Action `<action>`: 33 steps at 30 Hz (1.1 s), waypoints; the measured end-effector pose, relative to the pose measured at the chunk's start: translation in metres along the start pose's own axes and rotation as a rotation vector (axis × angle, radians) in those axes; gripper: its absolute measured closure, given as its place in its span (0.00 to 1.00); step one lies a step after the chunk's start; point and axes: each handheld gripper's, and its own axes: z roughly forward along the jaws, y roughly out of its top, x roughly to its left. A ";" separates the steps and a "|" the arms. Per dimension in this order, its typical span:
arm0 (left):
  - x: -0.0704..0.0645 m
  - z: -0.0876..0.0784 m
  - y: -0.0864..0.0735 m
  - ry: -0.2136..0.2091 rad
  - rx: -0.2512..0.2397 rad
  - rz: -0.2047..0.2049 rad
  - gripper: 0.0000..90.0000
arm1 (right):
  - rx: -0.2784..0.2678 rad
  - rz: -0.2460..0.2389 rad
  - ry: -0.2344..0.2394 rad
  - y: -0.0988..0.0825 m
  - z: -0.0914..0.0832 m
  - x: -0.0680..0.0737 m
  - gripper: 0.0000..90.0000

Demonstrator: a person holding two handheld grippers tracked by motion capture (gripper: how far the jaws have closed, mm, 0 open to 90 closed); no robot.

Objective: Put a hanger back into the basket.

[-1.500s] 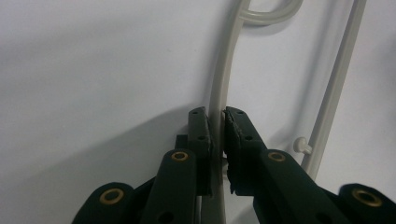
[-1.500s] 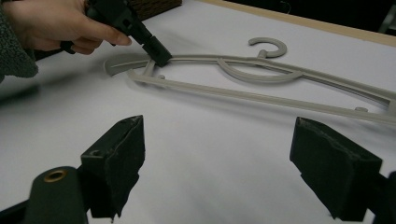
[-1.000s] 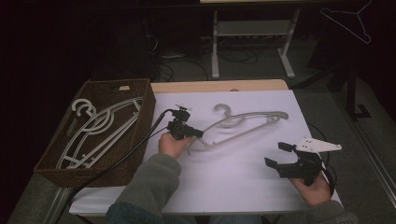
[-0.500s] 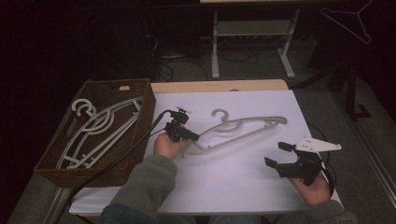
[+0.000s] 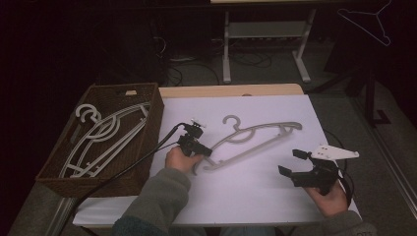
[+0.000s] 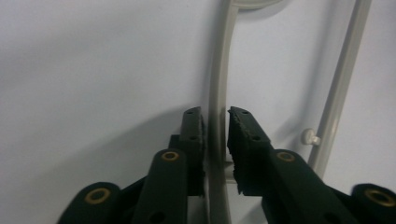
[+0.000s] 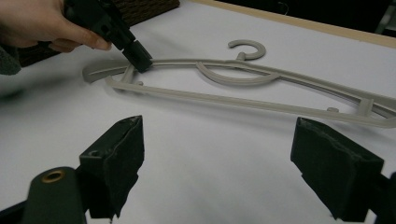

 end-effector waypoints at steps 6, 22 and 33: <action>0.004 -0.001 0.001 -0.016 0.003 -0.042 0.92 | 0.000 -0.008 0.001 0.001 0.001 0.000 0.18; 0.009 -0.055 0.018 -0.110 -0.108 -0.098 0.92 | -0.028 0.015 -0.013 0.000 -0.005 -0.003 0.18; 0.030 -0.119 0.019 -0.112 -0.219 -0.144 0.92 | -0.026 0.023 -0.017 -0.001 -0.004 -0.003 0.18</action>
